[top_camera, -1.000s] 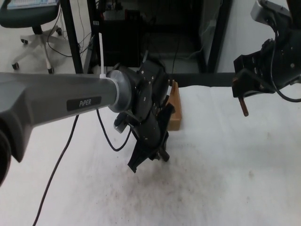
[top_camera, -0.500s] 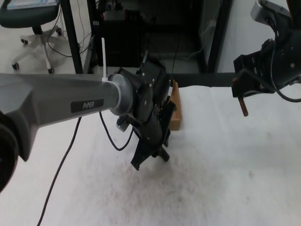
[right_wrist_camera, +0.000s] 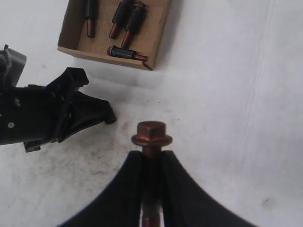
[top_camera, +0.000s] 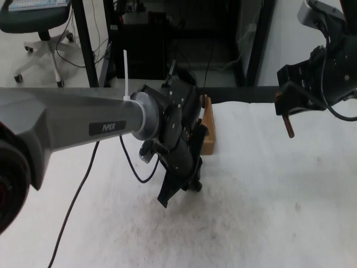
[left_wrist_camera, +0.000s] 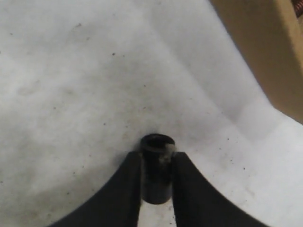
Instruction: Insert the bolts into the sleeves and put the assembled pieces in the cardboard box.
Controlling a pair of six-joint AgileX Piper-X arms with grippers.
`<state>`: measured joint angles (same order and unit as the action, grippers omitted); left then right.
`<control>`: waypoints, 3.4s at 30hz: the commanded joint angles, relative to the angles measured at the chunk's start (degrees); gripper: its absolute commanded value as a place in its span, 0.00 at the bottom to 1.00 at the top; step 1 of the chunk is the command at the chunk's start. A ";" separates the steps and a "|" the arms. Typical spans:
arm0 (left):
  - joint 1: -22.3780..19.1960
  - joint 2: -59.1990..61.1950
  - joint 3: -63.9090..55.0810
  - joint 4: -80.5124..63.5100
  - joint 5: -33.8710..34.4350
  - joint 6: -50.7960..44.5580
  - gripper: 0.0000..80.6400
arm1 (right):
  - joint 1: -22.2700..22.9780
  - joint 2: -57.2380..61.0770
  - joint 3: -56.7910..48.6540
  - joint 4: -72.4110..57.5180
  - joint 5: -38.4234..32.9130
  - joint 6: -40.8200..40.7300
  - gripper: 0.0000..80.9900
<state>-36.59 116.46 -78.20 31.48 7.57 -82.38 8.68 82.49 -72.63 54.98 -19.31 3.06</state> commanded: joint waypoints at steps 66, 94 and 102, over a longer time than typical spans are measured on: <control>2.22 3.08 -10.96 20.24 7.99 15.82 0.61 | -0.20 -0.83 -0.30 0.51 -3.80 -0.11 0.01; 2.37 5.82 -11.07 20.34 5.34 25.69 0.00 | -0.20 -0.83 -0.30 0.55 -3.80 -0.50 0.01; 2.37 4.90 -11.75 29.77 1.98 63.49 0.00 | -0.20 -0.83 -0.30 0.55 -3.80 -1.66 0.01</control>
<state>-34.25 121.68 -89.45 53.29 13.87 -40.38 8.68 82.49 -72.63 55.36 -22.29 2.60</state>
